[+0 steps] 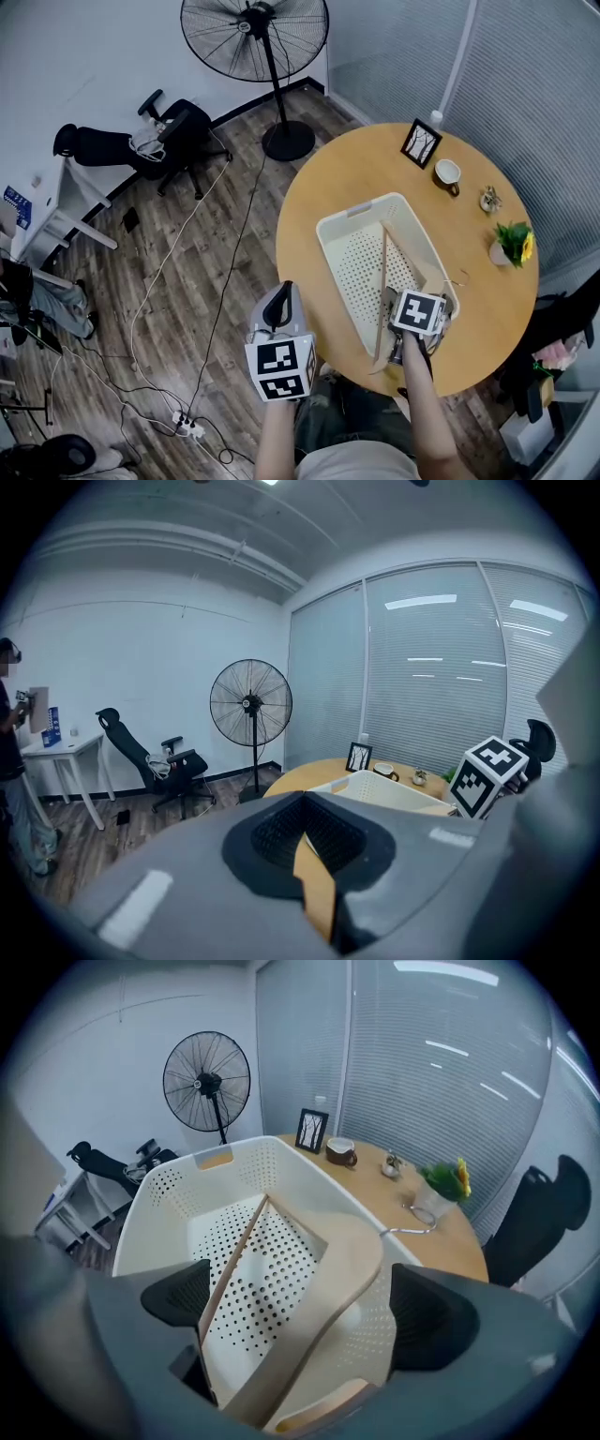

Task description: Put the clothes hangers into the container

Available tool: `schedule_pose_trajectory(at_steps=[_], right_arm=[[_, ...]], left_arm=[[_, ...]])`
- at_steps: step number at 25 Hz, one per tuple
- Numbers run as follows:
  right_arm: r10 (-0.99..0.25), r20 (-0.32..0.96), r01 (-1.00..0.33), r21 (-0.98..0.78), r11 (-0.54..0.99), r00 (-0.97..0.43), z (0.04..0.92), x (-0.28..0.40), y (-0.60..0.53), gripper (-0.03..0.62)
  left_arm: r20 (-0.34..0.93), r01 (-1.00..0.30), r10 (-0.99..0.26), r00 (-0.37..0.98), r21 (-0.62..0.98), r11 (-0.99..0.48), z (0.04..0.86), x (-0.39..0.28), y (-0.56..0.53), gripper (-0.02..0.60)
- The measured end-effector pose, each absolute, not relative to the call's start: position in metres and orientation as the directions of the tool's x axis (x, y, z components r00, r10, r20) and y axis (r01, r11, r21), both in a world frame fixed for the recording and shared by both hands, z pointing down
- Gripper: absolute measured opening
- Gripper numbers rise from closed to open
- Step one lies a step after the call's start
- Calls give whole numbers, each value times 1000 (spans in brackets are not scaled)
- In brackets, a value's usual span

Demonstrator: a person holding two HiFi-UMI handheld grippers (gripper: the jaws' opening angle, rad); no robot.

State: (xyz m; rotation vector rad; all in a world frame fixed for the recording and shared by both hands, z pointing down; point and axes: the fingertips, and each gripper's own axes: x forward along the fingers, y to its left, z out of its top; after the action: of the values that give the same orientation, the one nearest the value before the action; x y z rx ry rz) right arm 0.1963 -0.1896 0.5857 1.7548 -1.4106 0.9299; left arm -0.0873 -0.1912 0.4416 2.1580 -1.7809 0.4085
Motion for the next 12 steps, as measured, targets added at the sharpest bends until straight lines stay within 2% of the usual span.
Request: schedule_pose_trajectory(at_steps=[3, 9, 12], right_arm=[[-521, 836, -984, 126, -126, 173, 578, 196, -195, 611], [-627, 770, -992, 117, -44, 119, 556, 195, -207, 611], [-710, 701, -994, 106, 4, 72, 530, 194, -217, 588]], left_arm=[[405, -983, -896, 183, 57, -175, 440, -89, -192, 0], [385, -983, -904, 184, 46, -180, 432, -85, -196, 0], [368, -982, -910, 189, 42, -186, 425, -82, -201, 0]])
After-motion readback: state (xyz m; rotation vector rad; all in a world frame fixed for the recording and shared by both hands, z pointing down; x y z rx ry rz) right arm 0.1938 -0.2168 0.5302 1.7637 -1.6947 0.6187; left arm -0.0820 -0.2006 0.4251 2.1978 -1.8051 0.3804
